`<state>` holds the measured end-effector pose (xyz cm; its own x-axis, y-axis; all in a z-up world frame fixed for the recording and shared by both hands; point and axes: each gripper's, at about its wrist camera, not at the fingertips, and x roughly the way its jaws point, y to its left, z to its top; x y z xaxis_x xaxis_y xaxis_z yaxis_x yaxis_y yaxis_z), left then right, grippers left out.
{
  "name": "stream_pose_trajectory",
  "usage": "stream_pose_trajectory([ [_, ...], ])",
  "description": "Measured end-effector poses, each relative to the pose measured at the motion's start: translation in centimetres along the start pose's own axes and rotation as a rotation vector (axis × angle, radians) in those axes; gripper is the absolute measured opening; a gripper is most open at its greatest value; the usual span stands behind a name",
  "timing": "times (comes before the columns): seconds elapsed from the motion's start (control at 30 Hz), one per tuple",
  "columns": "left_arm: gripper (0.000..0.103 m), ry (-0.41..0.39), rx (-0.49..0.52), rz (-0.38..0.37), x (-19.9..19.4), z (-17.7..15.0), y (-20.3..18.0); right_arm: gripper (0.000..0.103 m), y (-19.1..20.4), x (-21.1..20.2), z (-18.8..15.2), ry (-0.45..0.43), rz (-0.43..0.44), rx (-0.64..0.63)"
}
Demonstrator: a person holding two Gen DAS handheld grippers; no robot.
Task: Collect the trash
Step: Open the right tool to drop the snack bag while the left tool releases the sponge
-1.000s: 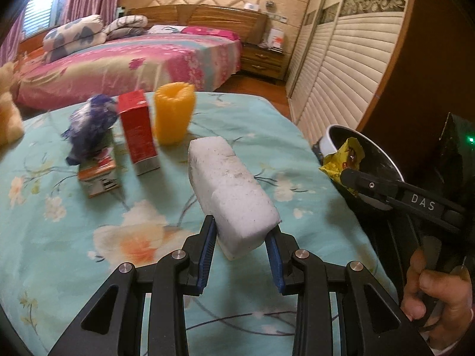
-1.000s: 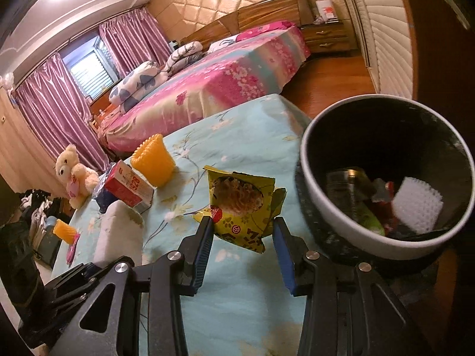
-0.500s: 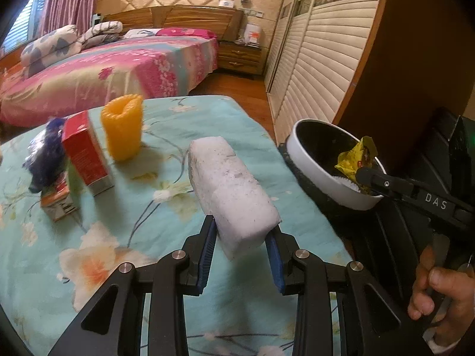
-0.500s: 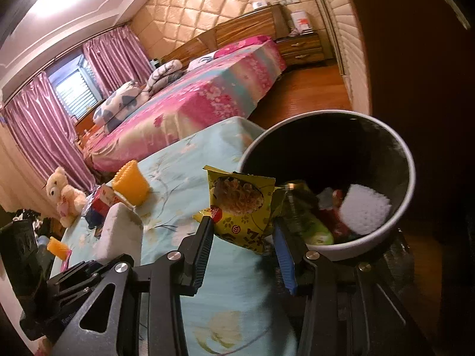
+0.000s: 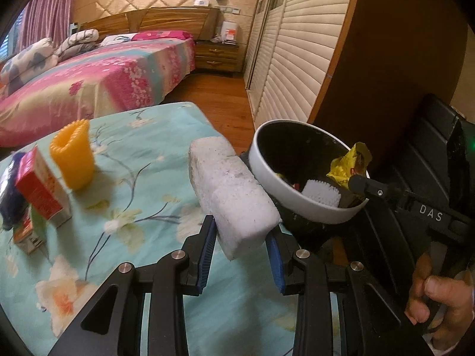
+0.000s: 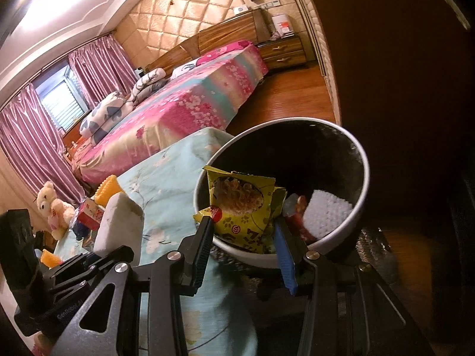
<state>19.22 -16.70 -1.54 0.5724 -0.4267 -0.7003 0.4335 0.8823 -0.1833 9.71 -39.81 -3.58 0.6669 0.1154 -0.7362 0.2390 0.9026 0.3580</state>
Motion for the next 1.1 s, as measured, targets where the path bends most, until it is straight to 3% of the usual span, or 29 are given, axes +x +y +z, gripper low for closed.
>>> stream_pose_trajectory([
  [1.1,0.034,0.046,0.080,-0.075,7.3,5.2,-4.8,0.043,-3.6,1.1,2.7,0.020,-0.070,0.040],
])
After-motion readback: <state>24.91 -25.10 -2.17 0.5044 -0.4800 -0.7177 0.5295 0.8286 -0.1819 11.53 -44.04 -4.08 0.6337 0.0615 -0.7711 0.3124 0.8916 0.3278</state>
